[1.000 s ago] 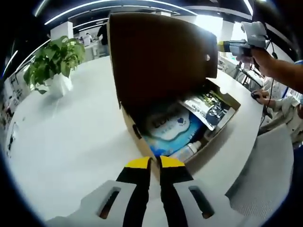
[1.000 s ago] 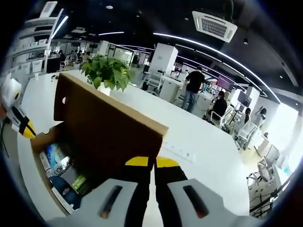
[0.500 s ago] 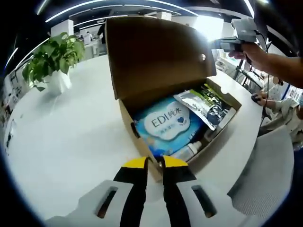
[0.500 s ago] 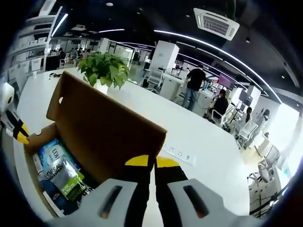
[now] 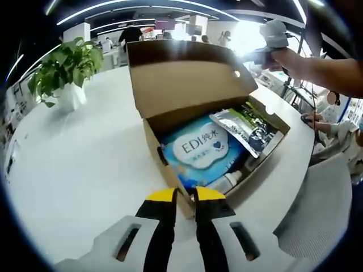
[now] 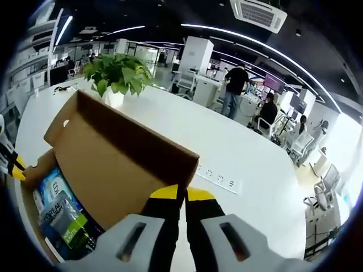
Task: Operate the shoe box by opening the lid, removing the specified soft item, and placing it in the target area until the item is outside and the box remains undamaged.
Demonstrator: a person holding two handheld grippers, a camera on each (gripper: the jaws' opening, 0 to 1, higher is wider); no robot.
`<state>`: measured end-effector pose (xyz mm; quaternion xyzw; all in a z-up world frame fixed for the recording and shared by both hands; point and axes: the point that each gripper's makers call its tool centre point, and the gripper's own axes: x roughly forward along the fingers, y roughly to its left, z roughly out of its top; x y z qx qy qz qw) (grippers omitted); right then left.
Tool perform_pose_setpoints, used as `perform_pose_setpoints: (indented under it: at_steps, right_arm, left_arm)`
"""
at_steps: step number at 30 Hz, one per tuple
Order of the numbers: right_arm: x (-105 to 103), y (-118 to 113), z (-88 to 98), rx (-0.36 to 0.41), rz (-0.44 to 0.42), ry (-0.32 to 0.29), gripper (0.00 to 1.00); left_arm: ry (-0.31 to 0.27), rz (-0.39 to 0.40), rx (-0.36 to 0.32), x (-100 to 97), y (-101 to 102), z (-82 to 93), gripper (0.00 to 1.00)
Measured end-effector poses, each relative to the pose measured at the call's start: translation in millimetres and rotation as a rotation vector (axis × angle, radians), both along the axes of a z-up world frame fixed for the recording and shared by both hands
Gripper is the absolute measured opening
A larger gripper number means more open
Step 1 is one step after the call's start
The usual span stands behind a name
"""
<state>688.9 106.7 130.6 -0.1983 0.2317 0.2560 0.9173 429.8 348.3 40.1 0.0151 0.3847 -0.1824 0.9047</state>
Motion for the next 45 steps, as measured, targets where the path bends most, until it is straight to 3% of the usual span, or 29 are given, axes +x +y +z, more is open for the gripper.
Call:
perform_pose_setpoints:
  at_steps: [17, 20, 30, 38, 41, 45]
  right_arm:
    - [33, 1, -60.8, -0.047, -0.019, 0.22, 0.01]
    - [40, 0, -79.4, -0.07, -0.019, 0.264, 0.01]
    - [39, -2, -116.4, -0.099, -0.042, 0.397, 0.01]
    - [32, -3, -131.8, -0.107, -0.06, 0.456, 0.01]
    - [33, -2, -129.7, -0.102, -0.055, 0.451, 0.02]
    - [39, -1, -118.3, -0.096, -0.03, 0.379, 0.11]
  left_arm:
    - [0.005, -0.006, 0.011, 1.5, -1, -1.6, 0.1]
    - [0.005, -0.003, 0.011, 1.8, -1, -1.8, 0.1]
    - [0.009, 0.007, 0.0, 3.7, -2, -3.5, 0.12]
    - [0.018, -0.001, 0.006, 5.7, -2, -5.6, 0.13]
    - [0.019, 0.0, 0.003, 5.6, -2, -5.3, 0.13]
    - [0.021, 0.002, 0.0, 5.1, -2, -4.2, 0.13]
